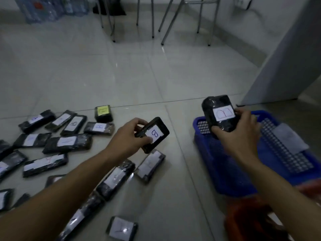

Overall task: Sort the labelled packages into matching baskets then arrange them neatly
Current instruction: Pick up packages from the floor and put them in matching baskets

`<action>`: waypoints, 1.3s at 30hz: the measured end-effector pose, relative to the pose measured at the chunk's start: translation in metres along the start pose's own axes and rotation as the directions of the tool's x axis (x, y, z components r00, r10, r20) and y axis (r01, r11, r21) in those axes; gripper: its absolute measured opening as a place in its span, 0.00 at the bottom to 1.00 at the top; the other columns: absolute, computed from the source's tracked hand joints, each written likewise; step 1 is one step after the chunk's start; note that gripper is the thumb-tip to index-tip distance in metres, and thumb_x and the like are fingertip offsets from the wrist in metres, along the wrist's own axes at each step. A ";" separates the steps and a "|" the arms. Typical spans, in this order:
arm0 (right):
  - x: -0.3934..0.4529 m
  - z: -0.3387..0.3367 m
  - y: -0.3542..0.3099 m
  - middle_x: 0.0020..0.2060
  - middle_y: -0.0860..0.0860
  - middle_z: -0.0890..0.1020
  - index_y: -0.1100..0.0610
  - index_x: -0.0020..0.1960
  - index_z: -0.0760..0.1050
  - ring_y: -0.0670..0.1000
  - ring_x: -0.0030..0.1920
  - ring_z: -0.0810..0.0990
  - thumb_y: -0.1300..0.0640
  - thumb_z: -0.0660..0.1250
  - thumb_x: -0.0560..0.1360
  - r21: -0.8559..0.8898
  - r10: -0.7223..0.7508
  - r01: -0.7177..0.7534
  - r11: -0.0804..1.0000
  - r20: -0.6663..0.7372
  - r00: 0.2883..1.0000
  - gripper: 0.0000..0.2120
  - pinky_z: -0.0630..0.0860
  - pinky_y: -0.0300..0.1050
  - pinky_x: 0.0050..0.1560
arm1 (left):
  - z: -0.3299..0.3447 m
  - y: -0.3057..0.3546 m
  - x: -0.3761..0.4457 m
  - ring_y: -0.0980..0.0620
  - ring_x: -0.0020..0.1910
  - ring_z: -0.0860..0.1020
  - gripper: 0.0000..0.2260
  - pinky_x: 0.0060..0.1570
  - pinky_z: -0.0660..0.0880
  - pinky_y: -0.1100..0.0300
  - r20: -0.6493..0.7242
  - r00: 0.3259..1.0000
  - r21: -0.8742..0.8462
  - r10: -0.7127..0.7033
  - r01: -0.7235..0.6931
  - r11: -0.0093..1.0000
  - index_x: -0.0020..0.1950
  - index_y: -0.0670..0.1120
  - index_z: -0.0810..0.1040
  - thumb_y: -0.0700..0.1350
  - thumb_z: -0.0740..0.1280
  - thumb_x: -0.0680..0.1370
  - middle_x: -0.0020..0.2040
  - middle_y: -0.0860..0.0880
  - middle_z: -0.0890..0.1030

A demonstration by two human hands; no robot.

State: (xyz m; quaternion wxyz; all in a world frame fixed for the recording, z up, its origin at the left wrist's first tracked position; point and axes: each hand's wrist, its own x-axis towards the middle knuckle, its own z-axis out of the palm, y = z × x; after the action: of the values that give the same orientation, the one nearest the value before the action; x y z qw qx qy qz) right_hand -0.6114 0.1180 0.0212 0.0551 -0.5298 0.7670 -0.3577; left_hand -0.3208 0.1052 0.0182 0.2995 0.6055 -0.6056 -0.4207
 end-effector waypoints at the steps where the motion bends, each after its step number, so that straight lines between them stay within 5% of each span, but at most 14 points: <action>1: 0.000 -0.007 0.018 0.63 0.56 0.71 0.55 0.66 0.66 0.59 0.64 0.66 0.49 0.78 0.64 -0.021 0.063 -0.063 0.998 0.006 0.998 0.36 0.65 0.55 0.61 | 0.015 0.011 0.002 0.50 0.44 0.82 0.18 0.45 0.80 0.50 0.008 1.000 0.011 0.021 -0.022 1.000 0.57 0.53 0.75 0.43 0.75 0.70 0.46 0.51 0.82; 5: -0.001 -0.010 0.078 0.67 0.59 0.69 0.58 0.68 0.64 0.62 0.67 0.65 0.47 0.78 0.65 -0.177 0.284 -0.245 0.953 0.241 0.928 0.39 0.69 0.57 0.64 | 0.074 0.046 0.011 0.52 0.44 0.82 0.18 0.41 0.80 0.55 0.050 0.995 0.054 0.084 -0.087 0.995 0.57 0.52 0.76 0.46 0.76 0.70 0.49 0.53 0.81; 8: 0.002 0.001 0.095 0.67 0.58 0.70 0.57 0.68 0.65 0.61 0.68 0.66 0.39 0.76 0.66 -0.333 0.327 -0.182 0.925 0.455 0.828 0.39 0.70 0.57 0.64 | 0.103 0.066 0.015 0.53 0.44 0.81 0.20 0.45 0.81 0.52 0.130 0.987 0.095 0.095 -0.107 0.990 0.59 0.53 0.76 0.48 0.76 0.70 0.49 0.52 0.79; 10: 0.011 0.001 0.091 0.67 0.56 0.70 0.54 0.68 0.68 0.60 0.69 0.64 0.35 0.69 0.71 -0.333 0.276 -0.126 0.934 0.454 0.847 0.33 0.68 0.56 0.64 | 0.112 0.075 0.019 0.54 0.43 0.82 0.20 0.47 0.81 0.52 0.176 0.981 0.095 0.080 -0.098 0.991 0.59 0.53 0.76 0.49 0.76 0.69 0.48 0.53 0.79; 13: 0.029 -0.017 0.067 0.56 0.53 0.80 0.52 0.57 0.79 0.56 0.60 0.76 0.39 0.59 0.80 0.192 0.100 -0.205 0.960 0.447 0.889 0.20 0.72 0.49 0.53 | 0.121 0.086 0.024 0.52 0.42 0.83 0.20 0.45 0.82 0.52 0.160 0.984 0.014 0.071 -0.074 0.997 0.58 0.52 0.77 0.48 0.77 0.69 0.47 0.51 0.80; 16: 0.040 -0.033 0.056 0.50 0.50 0.85 0.50 0.57 0.79 0.51 0.49 0.84 0.47 0.66 0.79 0.447 0.011 -0.411 0.795 0.667 0.745 0.10 0.81 0.48 0.47 | 0.138 0.095 0.029 0.49 0.44 0.83 0.17 0.45 0.82 0.50 0.139 0.986 -0.091 0.094 -0.081 0.993 0.55 0.51 0.78 0.45 0.77 0.69 0.47 0.50 0.80; 19: 0.048 -0.033 0.076 0.53 0.54 0.83 0.55 0.60 0.76 0.54 0.49 0.84 0.61 0.72 0.75 0.511 0.154 -0.521 0.683 0.596 0.788 0.14 0.83 0.45 0.43 | 0.157 0.095 0.030 0.55 0.50 0.81 0.19 0.54 0.79 0.54 0.241 0.957 -0.058 0.159 -0.150 0.987 0.61 0.53 0.76 0.49 0.74 0.72 0.52 0.55 0.82; 22: 0.060 -0.034 0.113 0.55 0.54 0.80 0.57 0.61 0.75 0.54 0.51 0.82 0.63 0.68 0.77 0.590 0.421 -0.585 0.556 0.407 0.810 0.13 0.80 0.42 0.37 | 0.165 0.084 0.025 0.58 0.56 0.76 0.22 0.56 0.75 0.60 0.251 0.945 0.116 0.210 -0.244 0.963 0.67 0.52 0.72 0.52 0.70 0.74 0.57 0.56 0.78; 25: 0.066 -0.029 0.153 0.55 0.55 0.80 0.57 0.63 0.74 0.52 0.46 0.79 0.64 0.63 0.79 0.395 0.560 -0.623 0.675 0.275 0.781 0.13 0.77 0.47 0.46 | 0.165 0.073 0.019 0.58 0.57 0.74 0.19 0.57 0.76 0.57 0.182 0.949 0.187 0.256 -0.289 0.939 0.66 0.51 0.73 0.50 0.69 0.76 0.59 0.54 0.77; 28: 0.059 -0.019 0.171 0.59 0.59 0.79 0.57 0.63 0.74 0.56 0.49 0.79 0.64 0.62 0.78 0.108 0.595 -0.671 0.734 0.374 0.711 0.15 0.78 0.52 0.54 | 0.156 0.064 0.014 0.59 0.57 0.73 0.17 0.54 0.76 0.59 0.124 0.952 0.239 0.279 -0.301 0.923 0.65 0.51 0.73 0.50 0.67 0.77 0.58 0.55 0.76; 31: 0.051 -0.017 0.160 0.73 0.59 0.66 0.52 0.71 0.70 0.63 0.68 0.69 0.56 0.69 0.76 -0.163 0.585 -0.569 0.806 0.367 0.723 0.24 0.73 0.58 0.66 | 0.142 0.051 0.004 0.58 0.55 0.74 0.15 0.54 0.77 0.57 0.120 0.955 0.279 0.270 -0.293 0.914 0.64 0.53 0.74 0.51 0.66 0.77 0.57 0.55 0.76; 33: 0.044 -0.019 0.137 0.73 0.57 0.63 0.50 0.71 0.70 0.62 0.73 0.61 0.52 0.68 0.77 -0.188 0.436 -0.396 0.899 0.286 0.853 0.23 0.67 0.58 0.69 | 0.130 0.042 -0.005 0.58 0.55 0.75 0.14 0.54 0.76 0.57 0.130 0.958 0.297 0.255 -0.283 0.912 0.63 0.54 0.74 0.51 0.66 0.77 0.56 0.55 0.76; 36: 0.029 -0.013 0.089 0.65 0.55 0.71 0.50 0.63 0.75 0.57 0.67 0.65 0.53 0.68 0.77 -0.021 0.062 -0.058 0.998 0.231 0.971 0.15 0.65 0.50 0.64 | 0.111 0.033 -0.012 0.59 0.53 0.75 0.13 0.52 0.76 0.57 0.121 0.966 0.329 0.230 -0.258 0.909 0.61 0.55 0.75 0.51 0.67 0.77 0.54 0.56 0.77; 39: 0.009 0.008 0.037 0.56 0.50 0.74 0.51 0.58 0.77 0.52 0.60 0.68 0.54 0.69 0.75 0.124 -0.239 0.213 0.969 0.264 0.934 0.12 0.63 0.41 0.57 | 0.083 0.026 -0.017 0.57 0.51 0.76 0.14 0.50 0.75 0.59 0.151 0.968 0.376 0.200 -0.243 0.894 0.61 0.54 0.75 0.49 0.68 0.77 0.52 0.56 0.78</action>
State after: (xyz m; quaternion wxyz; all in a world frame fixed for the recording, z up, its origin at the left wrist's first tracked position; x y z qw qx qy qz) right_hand -0.6403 0.1133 -0.0047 0.1451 -0.6561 0.6681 -0.3195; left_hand -0.4047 0.1315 0.0045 0.1849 0.5564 -0.7578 -0.2863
